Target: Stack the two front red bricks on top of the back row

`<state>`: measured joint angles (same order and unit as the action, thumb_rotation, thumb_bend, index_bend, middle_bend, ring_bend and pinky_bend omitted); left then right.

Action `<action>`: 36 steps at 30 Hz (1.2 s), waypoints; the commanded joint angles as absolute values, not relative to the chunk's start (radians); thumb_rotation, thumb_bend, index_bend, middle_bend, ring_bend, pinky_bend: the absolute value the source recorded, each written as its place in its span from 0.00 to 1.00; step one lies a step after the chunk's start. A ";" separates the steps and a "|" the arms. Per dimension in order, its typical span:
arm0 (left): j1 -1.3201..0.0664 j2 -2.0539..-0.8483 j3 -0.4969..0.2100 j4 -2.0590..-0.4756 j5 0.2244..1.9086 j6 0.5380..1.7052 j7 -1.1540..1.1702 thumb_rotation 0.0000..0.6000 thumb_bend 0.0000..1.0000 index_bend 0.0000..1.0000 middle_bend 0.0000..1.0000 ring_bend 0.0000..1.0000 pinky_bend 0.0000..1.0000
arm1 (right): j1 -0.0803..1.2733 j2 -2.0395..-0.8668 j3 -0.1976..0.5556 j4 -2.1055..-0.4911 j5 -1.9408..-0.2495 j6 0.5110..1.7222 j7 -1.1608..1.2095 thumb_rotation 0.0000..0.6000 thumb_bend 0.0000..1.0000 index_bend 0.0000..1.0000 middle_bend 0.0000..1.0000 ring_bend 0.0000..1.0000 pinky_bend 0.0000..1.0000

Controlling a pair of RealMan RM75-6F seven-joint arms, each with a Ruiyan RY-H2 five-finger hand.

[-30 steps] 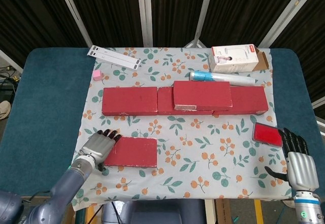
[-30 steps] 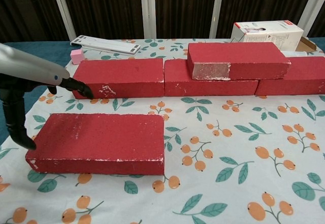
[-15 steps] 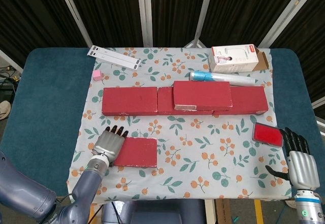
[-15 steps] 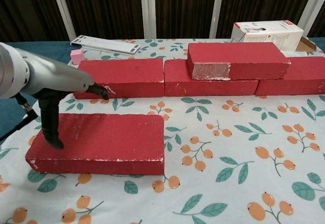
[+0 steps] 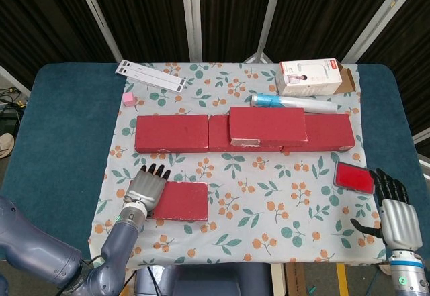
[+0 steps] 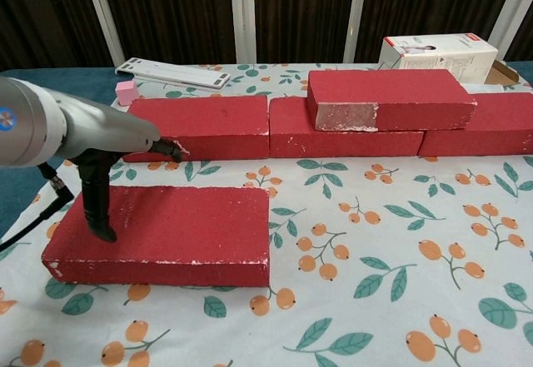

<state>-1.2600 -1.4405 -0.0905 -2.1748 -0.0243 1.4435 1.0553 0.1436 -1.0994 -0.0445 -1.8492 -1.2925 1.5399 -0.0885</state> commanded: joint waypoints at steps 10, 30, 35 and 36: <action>-1.238 -1.457 -0.086 -2.155 -0.005 1.403 1.057 1.00 0.00 0.00 0.00 0.00 0.12 | 0.131 -1.104 -0.019 -1.851 -1.288 1.520 -0.099 1.00 0.07 0.00 0.00 0.00 0.00; -1.206 -1.480 -0.069 -2.157 0.045 1.403 1.060 1.00 0.00 0.00 0.00 0.00 0.12 | 0.107 -1.104 0.018 -1.853 -1.291 1.509 -0.092 1.00 0.07 0.00 0.00 0.00 0.00; -1.205 -1.490 -0.062 -2.147 0.043 1.413 1.073 1.00 0.00 0.00 0.00 0.00 0.12 | 0.102 -1.103 0.025 -1.856 -1.294 1.508 -0.089 1.00 0.07 0.00 0.00 0.00 0.00; -1.204 -1.495 -0.061 -2.142 0.042 1.413 1.075 1.00 0.00 0.00 0.00 0.00 0.12 | 0.102 -1.103 0.026 -1.855 -1.294 1.507 -0.089 1.00 0.07 0.00 0.00 0.00 0.00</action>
